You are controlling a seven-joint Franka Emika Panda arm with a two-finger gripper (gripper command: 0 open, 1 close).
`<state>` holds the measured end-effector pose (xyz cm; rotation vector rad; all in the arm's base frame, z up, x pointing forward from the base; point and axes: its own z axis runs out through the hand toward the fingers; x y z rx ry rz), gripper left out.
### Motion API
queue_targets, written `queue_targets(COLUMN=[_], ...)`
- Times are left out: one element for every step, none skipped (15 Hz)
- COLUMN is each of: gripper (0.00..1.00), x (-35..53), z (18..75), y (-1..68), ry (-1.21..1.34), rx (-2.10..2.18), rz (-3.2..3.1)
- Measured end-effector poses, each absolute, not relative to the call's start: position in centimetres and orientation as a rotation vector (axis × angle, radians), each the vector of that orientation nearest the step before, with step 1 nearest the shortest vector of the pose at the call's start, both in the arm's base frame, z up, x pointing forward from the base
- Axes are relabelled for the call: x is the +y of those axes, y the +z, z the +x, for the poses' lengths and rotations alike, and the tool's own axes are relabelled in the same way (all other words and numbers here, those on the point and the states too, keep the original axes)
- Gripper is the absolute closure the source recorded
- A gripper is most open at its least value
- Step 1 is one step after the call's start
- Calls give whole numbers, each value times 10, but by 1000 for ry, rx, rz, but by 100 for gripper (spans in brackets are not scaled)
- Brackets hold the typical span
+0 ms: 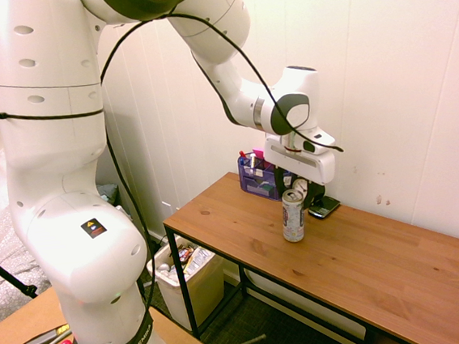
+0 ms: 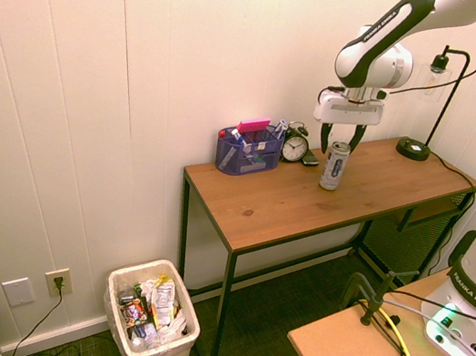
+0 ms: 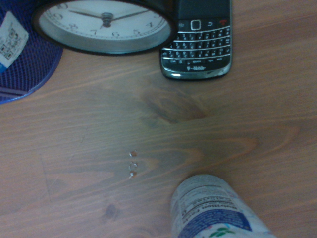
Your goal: Throw the can in the trash bin
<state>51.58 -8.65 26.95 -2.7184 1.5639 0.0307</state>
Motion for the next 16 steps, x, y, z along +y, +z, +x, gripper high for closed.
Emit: queue_targets(gripper=[100, 100, 100, 100, 100, 100, 100, 100, 100, 100, 100, 100, 100, 100, 100, 100], x=[-90, -91, -92, -93, -93, -93, -93, -92, -92, -92, -92, -91, -90, -85, -77, -63], z=[515, 515, 514, 513, 512, 512, 512, 511, 511, 511, 511, 511, 511, 510, 507, 504], y=[270, 269, 269, 269, 268, 268, 268, 267, 267, 267, 267, 267, 268, 271, 280, 296], ry=[35, 42, 51, 62, 74, 78, 85, 94, 96, 96, 97, 100, 103, 102, 100, 86], rx=[1572, 1578, 1582, 1586, 1588, 1589, 1589, 1589, 1588, 1588, 1588, 1586, 1582, 1569, 1546, 1509], rz=[-2716, -2715, -2715, -2715, -2716, -2717, -2718, -2720, -2720, -2721, -2721, -2722, -2724, -2728, -2735, -2746])
